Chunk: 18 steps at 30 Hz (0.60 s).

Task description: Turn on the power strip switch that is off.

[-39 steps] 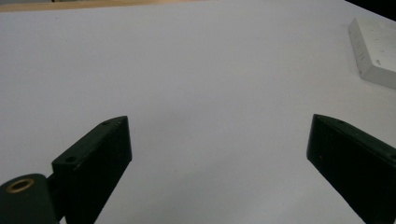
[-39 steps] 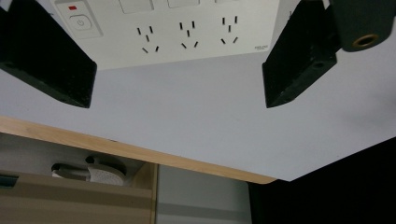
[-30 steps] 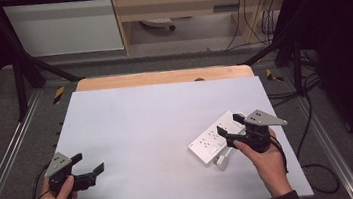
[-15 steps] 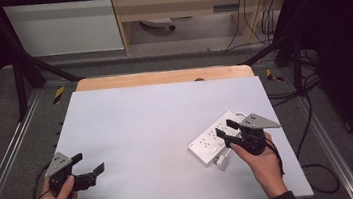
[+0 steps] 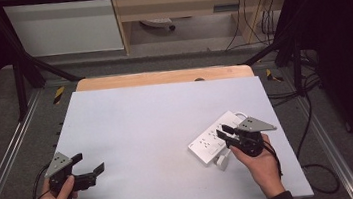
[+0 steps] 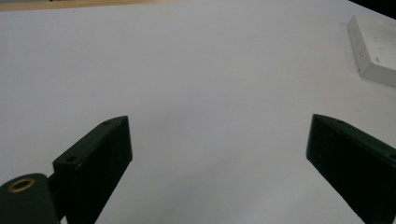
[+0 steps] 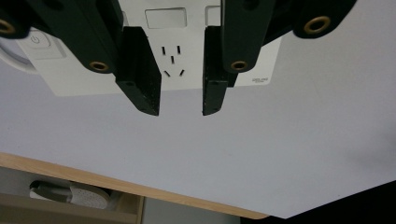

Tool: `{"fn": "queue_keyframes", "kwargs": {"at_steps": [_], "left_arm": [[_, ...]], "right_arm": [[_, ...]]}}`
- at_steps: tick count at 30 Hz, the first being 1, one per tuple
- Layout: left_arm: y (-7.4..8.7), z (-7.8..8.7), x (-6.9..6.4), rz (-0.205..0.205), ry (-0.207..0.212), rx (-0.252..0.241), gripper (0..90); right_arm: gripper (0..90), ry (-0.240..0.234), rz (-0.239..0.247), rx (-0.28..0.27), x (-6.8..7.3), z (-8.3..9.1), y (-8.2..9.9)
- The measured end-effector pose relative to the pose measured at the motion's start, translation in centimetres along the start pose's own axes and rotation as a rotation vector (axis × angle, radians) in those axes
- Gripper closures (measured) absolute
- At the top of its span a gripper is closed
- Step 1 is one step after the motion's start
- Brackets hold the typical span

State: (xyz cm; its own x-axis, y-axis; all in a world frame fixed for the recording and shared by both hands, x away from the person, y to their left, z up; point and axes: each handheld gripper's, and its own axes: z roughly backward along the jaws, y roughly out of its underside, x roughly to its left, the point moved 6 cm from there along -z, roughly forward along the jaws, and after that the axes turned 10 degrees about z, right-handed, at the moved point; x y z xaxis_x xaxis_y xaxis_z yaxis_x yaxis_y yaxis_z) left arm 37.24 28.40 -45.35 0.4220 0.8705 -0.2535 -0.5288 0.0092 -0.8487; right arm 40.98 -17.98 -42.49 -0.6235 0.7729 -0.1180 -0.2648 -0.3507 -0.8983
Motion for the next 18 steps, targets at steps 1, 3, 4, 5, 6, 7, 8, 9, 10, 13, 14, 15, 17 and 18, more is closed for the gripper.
{"fn": "queue_keyframes", "kwargs": {"at_steps": [1,3,4,5,6,7,8,9,10,13,14,15,17,18], "left_arm": [[0.0,0.0,0.0,-0.001,0.0,0.0,7.0],[0.0,0.0,0.0,-0.001,0.0,-0.001,7.0],[0.0,0.0,0.0,0.0,0.0,0.0,7.0],[0.0,0.0,0.0,-0.001,0.0,0.0,7.0],[0.0,0.0,0.0,-0.001,0.0,0.001,7.0],[0.0,0.0,0.0,-0.001,0.0,0.001,7.0],[0.0,0.0,0.0,-0.002,-0.001,0.002,7.0],[0.0,0.0,0.0,-0.004,0.0,0.002,7.0],[0.0,0.0,-0.1,-0.003,0.002,0.002,7.0],[0.0,0.0,-0.1,-0.004,0.002,0.003,7.0],[0.0,0.0,-0.1,-0.004,0.003,0.003,7.0],[0.0,0.0,-0.1,-0.004,0.003,0.003,7.0],[0.0,0.0,-0.1,-0.005,0.003,0.003,7.0],[0.0,0.0,-0.1,-0.005,0.003,0.003,7.0]], "right_arm": [[70.4,-0.001,0.001,-0.001,0.0,0.0,0.0],[73.5,-0.012,0.005,0.003,0.2,-0.2,0.2],[74.4,-0.015,0.005,0.005,0.3,-0.3,0.3],[75.0,-0.014,0.006,0.009,0.3,-0.3,0.5],[75.7,-0.012,0.004,0.015,0.3,-0.4,0.6],[75.7,-0.012,0.004,0.015,0.3,-0.4,0.6],[76.5,-0.009,0.003,0.023,0.3,-0.4,0.8],[77.2,-0.001,0.001,0.033,0.3,-0.5,0.9],[77.9,0.002,-0.008,0.038,0.2,-0.5,1.1],[79.7,0.005,-0.017,0.044,0.1,-0.6,1.6],[80.6,0.003,-0.022,0.045,0.1,-0.6,1.7],[81.5,0.0,-0.022,0.048,0.1,-0.6,1.9],[83.3,-0.005,-0.018,0.051,0.2,-0.6,2.1],[84.3,-0.005,-0.017,0.049,0.3,-0.6,2.1]]}}
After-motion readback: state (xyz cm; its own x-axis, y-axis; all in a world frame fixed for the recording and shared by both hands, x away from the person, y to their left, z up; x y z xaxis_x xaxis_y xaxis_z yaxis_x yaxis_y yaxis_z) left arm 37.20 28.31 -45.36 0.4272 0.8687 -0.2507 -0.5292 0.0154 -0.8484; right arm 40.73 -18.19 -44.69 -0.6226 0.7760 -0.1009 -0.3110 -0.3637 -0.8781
